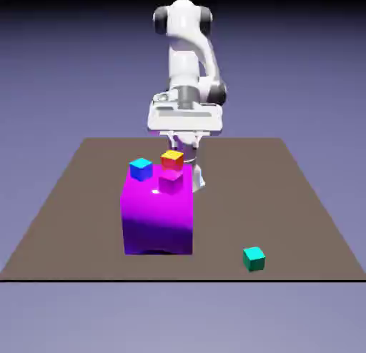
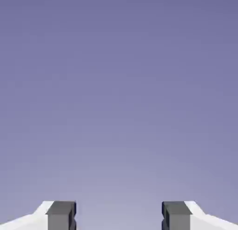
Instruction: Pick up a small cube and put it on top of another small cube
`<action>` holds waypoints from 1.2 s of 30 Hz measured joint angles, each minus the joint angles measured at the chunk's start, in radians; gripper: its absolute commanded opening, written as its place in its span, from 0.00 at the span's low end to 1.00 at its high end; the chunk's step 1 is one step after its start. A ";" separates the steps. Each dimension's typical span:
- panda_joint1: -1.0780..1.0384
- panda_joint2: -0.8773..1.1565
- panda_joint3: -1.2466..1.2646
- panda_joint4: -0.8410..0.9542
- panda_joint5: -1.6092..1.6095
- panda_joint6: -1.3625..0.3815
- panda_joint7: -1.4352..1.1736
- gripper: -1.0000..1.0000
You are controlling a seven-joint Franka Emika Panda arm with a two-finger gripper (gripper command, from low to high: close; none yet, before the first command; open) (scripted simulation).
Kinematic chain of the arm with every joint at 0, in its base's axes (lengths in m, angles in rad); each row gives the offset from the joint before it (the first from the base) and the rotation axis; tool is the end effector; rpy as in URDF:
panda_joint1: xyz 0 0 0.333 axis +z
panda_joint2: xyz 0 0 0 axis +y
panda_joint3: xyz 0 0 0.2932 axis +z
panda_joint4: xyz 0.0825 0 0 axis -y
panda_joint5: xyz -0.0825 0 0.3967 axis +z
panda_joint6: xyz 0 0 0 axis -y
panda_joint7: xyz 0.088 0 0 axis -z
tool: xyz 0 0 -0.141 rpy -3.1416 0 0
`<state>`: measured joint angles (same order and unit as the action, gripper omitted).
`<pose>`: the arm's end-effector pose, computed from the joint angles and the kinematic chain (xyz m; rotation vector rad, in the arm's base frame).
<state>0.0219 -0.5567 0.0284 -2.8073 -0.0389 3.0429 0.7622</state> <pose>0.4370 0.0241 0.4038 -2.5205 0.8814 -1.0445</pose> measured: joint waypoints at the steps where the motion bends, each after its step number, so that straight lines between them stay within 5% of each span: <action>1: -0.013 0.036 0.026 0.018 0.010 -0.015 0.030 0.50; 31: -0.493 1.123 0.673 0.580 0.567 -0.548 0.878 0.50; 36: -0.504 1.171 0.635 0.616 0.692 -0.600 0.882 0.50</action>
<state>-0.4817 0.6147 0.6630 -2.1914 0.6535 2.4428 1.6443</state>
